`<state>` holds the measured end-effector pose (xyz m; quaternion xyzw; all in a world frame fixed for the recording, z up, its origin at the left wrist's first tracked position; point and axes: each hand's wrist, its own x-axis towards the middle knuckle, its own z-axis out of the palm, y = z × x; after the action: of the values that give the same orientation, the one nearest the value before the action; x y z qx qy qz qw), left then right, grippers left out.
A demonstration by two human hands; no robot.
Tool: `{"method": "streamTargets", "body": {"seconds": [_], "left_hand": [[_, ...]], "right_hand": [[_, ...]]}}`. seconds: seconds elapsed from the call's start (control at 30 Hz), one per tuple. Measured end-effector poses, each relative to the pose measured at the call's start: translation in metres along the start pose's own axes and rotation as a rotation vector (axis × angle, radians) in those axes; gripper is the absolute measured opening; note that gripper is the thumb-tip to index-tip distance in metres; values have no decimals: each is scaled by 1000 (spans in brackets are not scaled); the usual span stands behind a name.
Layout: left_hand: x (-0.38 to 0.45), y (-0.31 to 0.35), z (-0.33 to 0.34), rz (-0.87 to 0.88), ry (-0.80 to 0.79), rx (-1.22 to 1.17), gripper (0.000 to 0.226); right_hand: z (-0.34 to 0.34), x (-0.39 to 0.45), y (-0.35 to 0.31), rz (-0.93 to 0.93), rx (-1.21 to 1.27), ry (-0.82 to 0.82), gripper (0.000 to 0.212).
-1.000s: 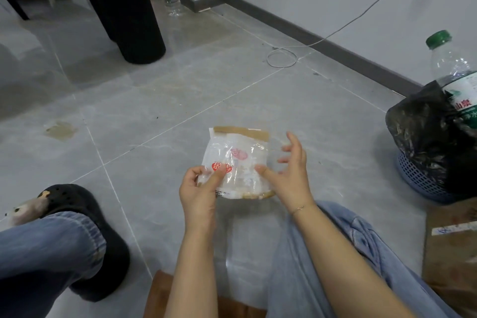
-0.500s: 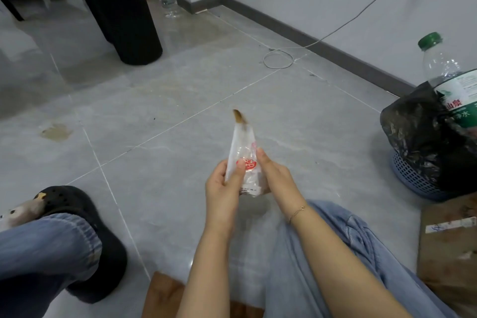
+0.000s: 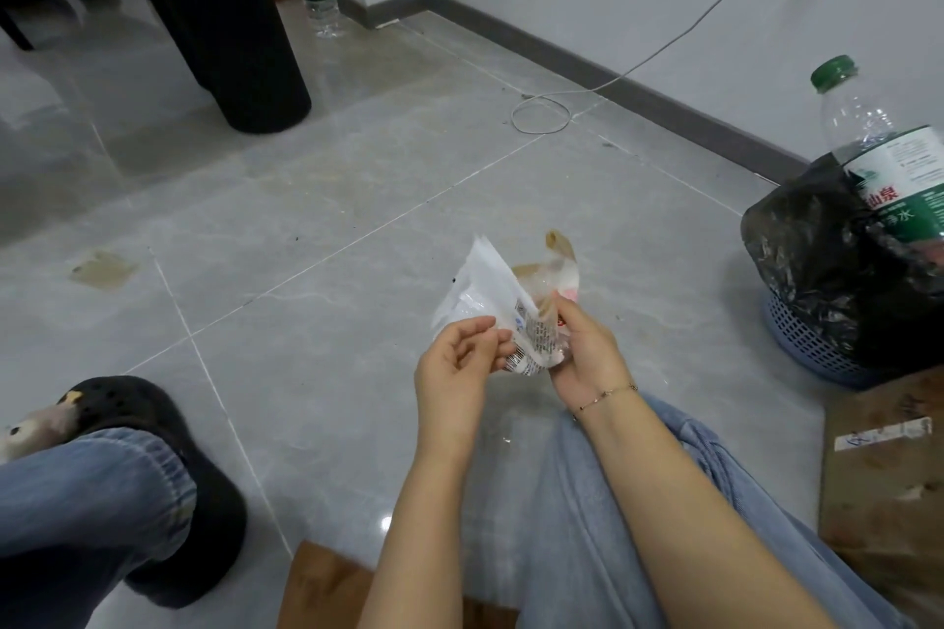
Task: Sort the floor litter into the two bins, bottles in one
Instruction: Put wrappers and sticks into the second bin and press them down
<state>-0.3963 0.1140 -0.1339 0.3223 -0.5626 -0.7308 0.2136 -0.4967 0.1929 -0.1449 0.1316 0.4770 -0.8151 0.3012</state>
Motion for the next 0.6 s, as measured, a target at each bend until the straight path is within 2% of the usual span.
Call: {"method": "streamTargets", "body": {"seconds": [0.07,0.13,0.2,0.27,0.37,0.5,0.6], "left_hand": [[0,-5,-2,10,-19,41,17],[1,-8,-4,12,-86,88,22],[2,-4,-5,-23,-184,26,36],[2,-1,-6,-20,-277,-95,55],[-4,6,2,79,-322,-14,43],[-2,3,6,113,-184,26,23],[3,3,0,96,-148,33,20]], "right_hand": [[0,-2,0,-7,-8,-31,13],[2,-4,2,-36,-31,-86,27],[5,-7,2,-52,-81,-144,46],[6,-9,4,-47,-115,-200,52],[6,-10,4,-7,-98,-271,50],[5,-9,1,48,-24,-344,51],[5,-10,0,61,22,-377,50]]}}
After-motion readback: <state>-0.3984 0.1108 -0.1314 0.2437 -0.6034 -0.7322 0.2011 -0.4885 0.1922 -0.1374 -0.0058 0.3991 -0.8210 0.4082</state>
